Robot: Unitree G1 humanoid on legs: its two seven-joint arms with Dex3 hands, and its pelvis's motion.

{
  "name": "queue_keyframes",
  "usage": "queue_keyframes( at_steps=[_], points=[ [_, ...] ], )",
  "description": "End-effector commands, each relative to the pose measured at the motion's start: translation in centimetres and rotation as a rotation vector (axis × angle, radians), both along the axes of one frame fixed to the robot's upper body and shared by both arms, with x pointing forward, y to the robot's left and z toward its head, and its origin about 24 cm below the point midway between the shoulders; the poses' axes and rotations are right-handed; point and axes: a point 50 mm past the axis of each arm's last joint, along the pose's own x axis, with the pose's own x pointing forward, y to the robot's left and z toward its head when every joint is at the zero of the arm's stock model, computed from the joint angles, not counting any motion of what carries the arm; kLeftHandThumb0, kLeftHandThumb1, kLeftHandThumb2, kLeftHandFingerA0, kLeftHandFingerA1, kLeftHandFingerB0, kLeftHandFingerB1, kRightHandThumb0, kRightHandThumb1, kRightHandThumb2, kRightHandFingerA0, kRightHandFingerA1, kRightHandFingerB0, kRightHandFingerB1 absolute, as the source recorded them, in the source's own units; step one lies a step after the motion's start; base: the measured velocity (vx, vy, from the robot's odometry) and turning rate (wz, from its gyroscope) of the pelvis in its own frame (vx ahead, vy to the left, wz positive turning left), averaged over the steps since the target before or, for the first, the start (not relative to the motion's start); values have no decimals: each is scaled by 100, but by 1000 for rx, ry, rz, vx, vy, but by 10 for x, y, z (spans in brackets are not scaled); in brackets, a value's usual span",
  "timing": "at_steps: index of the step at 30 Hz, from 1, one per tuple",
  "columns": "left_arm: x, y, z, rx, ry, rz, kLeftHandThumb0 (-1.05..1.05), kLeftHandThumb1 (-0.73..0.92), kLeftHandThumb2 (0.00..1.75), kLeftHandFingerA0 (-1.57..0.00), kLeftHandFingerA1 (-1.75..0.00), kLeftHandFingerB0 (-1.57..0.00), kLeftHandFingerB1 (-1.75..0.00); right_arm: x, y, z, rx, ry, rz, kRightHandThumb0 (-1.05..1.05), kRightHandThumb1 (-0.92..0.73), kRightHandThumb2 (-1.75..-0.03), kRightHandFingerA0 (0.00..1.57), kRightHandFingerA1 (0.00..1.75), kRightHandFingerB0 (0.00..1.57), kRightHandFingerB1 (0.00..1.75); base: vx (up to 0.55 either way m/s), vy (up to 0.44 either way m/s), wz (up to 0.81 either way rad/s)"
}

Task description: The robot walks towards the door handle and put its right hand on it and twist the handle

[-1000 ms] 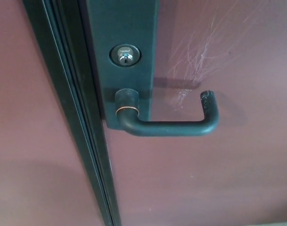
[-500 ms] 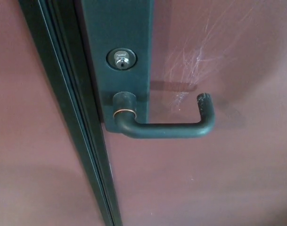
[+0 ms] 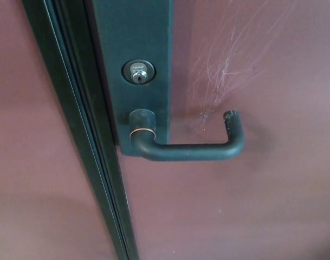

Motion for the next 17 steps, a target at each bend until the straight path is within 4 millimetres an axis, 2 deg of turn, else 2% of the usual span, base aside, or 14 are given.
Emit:
queue_keyframes(
  at_steps=[1, 3, 5, 8, 12, 13, 14, 15, 17],
  points=[
    [-9, -6, -6, -108, -19, 76, -60, 52, 85, -53, -63, -43, -54, -22, 23, -113, -435, 323, -120, -80, -50, -83, 10, 25, 10, 15, 0, 0, 0],
    [-9, -6, -6, -107, -18, 74, -60, 52, 85, -53, -63, -43, -54, -22, 23, -116, -440, 332, -121, -80, -50, -83, 10, 25, 10, 15, 0, 0, 0],
    [-10, -6, -6, -107, -14, 69, -62, 53, 86, -53, -63, -42, -53, -26, 33, -130, -524, 395, -72, -79, -49, -84, 10, 27, 9, 15, 0, 0, 0],
    [-13, -6, -7, -99, -9, 66, -65, 54, 87, -51, -61, -41, -52, -31, 41, -137, -537, 415, -49, -79, -50, -85, 9, 28, 9, 14, 0, 0, 0],
    [-13, -6, -7, -97, -8, 63, -65, 54, 87, -51, -61, -41, -52, -31, 42, -138, -546, 413, -42, -79, -50, -85, 9, 28, 9, 14, 0, 0, 0],
    [-14, -5, -7, -100, -10, 58, -66, 54, 87, -49, -59, -37, -51, -36, 45, -141, -614, 437, 14, -77, -51, -89, 1, 18, 0, 16, 0, 0, 0],
    [-15, -5, -7, -101, -9, 60, -66, 54, 87, -49, -59, -37, -51, -39, 47, -142, -630, 444, 21, -78, -52, -90, 0, 17, 0, 16, 0, 0, 0],
    [-15, -5, -7, -100, -8, 56, -64, 67, 60, -55, -50, -44, -40, -40, 47, -143, -640, 446, 22, -79, -53, -92, 0, 17, 0, 15, 0, 0, 0],
    [-15, -5, -7, -97, -7, 50, -64, 67, 60, -55, -50, -44, -40, -41, 47, -144, -655, 449, 23, -79, -53, -92, 0, 17, 0, 15, 0, 0, 0]
  ],
)
